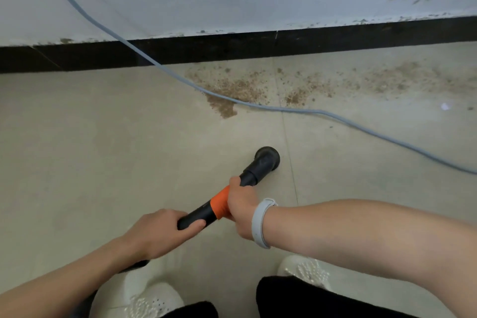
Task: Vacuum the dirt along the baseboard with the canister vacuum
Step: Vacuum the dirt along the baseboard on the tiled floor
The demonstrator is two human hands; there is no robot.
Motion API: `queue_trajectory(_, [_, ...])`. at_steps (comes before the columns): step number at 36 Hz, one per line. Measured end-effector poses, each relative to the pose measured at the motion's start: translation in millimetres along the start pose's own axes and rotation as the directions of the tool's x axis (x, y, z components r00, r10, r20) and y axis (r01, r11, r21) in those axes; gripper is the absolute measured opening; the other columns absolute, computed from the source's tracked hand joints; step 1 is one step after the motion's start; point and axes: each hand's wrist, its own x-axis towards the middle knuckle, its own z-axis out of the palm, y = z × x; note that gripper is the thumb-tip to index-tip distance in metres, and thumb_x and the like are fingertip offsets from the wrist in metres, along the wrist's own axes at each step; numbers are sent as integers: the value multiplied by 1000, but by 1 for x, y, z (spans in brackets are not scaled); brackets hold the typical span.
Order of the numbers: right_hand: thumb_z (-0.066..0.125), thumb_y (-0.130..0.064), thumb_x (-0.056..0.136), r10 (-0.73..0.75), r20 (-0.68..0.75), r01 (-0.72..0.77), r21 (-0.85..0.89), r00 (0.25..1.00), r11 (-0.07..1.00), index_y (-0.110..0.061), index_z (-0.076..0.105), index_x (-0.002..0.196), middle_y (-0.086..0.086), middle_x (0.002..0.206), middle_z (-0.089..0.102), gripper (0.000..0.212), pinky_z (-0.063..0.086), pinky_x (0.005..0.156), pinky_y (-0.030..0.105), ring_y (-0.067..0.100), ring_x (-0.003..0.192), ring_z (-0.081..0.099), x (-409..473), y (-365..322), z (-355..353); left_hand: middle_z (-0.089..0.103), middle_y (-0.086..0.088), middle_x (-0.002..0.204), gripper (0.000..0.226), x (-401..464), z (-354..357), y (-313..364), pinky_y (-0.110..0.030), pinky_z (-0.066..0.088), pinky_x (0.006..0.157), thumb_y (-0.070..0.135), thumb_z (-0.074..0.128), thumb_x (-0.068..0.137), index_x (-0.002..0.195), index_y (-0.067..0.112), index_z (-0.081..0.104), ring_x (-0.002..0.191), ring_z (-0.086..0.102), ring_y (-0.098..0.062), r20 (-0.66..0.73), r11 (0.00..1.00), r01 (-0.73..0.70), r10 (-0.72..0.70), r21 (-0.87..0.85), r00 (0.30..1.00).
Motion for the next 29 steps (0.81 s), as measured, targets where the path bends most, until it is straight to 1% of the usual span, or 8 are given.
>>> queue_trajectory(2, [30, -42, 101, 43, -8, -44, -12, 999, 999, -11, 52, 106, 8, 106, 63, 39, 44, 102, 42, 28, 107, 61, 2, 13, -8, 52, 5, 61, 51, 3, 5, 3, -25, 42, 59, 65, 39, 91, 84, 19, 57, 47, 48, -6, 31, 997, -48, 46, 60, 998])
queue_trajectory(6, [34, -39, 100, 69, -50, -65, 65, 996, 996, -5, 52, 125, 13, 114, 60, 46, 45, 101, 47, 34, 111, 58, 3, 22, -15, 53, 4, 60, 52, 10, 7, 7, -25, 41, 58, 67, 37, 91, 83, 20, 57, 49, 50, -6, 78, 987, -109, 101, 119, 992])
queue_trajectory(10, [35, -40, 99, 36, -88, -26, 117, 995, 993, -7, 51, 119, 13, 113, 57, 41, 47, 99, 49, 34, 110, 58, 2, 17, -18, 53, 3, 60, 53, 17, 2, 14, -26, 43, 60, 67, 37, 91, 84, 18, 57, 50, 50, -6, 62, 981, -136, 129, 136, 990])
queue_trajectory(12, [34, -42, 98, -10, -95, 20, 105, 995, 994, -8, 50, 116, 16, 121, 57, 42, 48, 98, 50, 34, 110, 57, 6, 6, -20, 54, 4, 60, 53, 23, -1, 15, -29, 47, 66, 67, 37, 91, 85, 19, 58, 52, 52, -9, 33, 990, -112, 109, 89, 993])
queue_trajectory(14, [35, -39, 99, -61, -58, 67, 103, 996, 992, -11, 45, 108, 14, 112, 56, 31, 53, 92, 48, 31, 100, 58, 10, -13, -23, 56, 7, 61, 51, 31, -6, 17, -28, 48, 66, 70, 36, 89, 81, 24, 57, 54, 55, -11, -16, 997, -77, 77, 2, 997])
queue_trajectory(19, [35, -34, 102, -157, 57, 149, 115, 986, 982, -10, 43, 112, 13, 110, 51, 27, 54, 71, 39, 29, 98, 55, 9, -70, -22, 62, 2, 69, 54, 47, -25, 20, -30, 46, 65, 71, 31, 88, 80, 23, 55, 66, 63, -20, -217, 996, -55, 38, -73, 975])
queue_trajectory(24, [33, -34, 102, -186, 117, 177, 82, 975, 981, -9, 43, 109, 13, 108, 52, 28, 56, 75, 39, 28, 95, 55, 11, -84, -13, 62, 1, 65, 52, 44, -27, 16, -30, 44, 59, 67, 32, 90, 73, 21, 51, 62, 62, -20, -356, 997, -35, 8, -69, 935])
queue_trajectory(29, [33, -37, 100, -145, -23, 146, 83, 989, 986, -9, 45, 102, 8, 83, 53, 30, 55, 89, 48, 24, 76, 57, 19, -65, -37, 57, 5, 66, 50, 46, -23, 40, -29, 35, 55, 68, 34, 89, 72, 24, 50, 65, 57, -16, -297, 994, -98, 108, 50, 949])
